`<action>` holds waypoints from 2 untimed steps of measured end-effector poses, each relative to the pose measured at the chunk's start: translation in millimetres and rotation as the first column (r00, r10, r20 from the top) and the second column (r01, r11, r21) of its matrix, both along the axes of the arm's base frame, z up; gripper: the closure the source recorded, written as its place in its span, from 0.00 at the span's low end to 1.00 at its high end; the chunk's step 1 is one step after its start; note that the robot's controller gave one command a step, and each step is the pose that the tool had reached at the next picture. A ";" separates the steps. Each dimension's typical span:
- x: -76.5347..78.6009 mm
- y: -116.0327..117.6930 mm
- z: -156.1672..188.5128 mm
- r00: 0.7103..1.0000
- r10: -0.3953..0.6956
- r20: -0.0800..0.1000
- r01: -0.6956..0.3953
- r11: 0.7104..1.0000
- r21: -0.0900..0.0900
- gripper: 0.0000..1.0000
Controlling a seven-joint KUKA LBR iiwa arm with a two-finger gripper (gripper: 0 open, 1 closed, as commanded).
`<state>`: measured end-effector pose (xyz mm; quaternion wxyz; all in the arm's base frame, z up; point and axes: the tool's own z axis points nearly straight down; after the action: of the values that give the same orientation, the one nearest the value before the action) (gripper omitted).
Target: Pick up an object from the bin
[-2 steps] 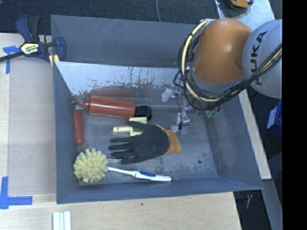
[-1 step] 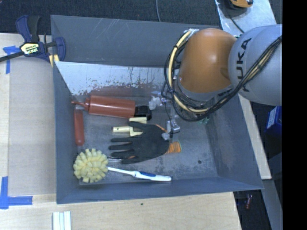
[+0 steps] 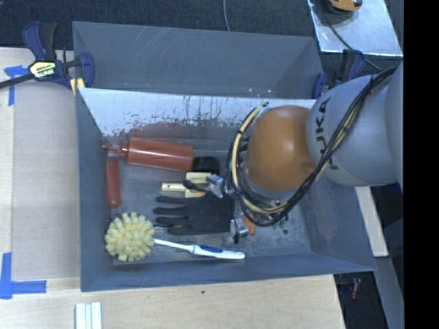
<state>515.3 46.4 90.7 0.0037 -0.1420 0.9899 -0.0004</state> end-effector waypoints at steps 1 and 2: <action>2.6 30.3 -18.3 0.989 0.148 0.010 -0.148 0.989 -0.003 0.00; 5.2 34.7 -18.7 0.989 0.146 0.014 -0.146 0.989 0.001 0.00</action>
Offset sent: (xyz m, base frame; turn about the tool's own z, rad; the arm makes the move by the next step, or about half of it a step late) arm -0.0133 -0.0197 -0.0207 0.0638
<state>520.5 81.1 72.0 0.0107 -0.2139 0.9768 0.0000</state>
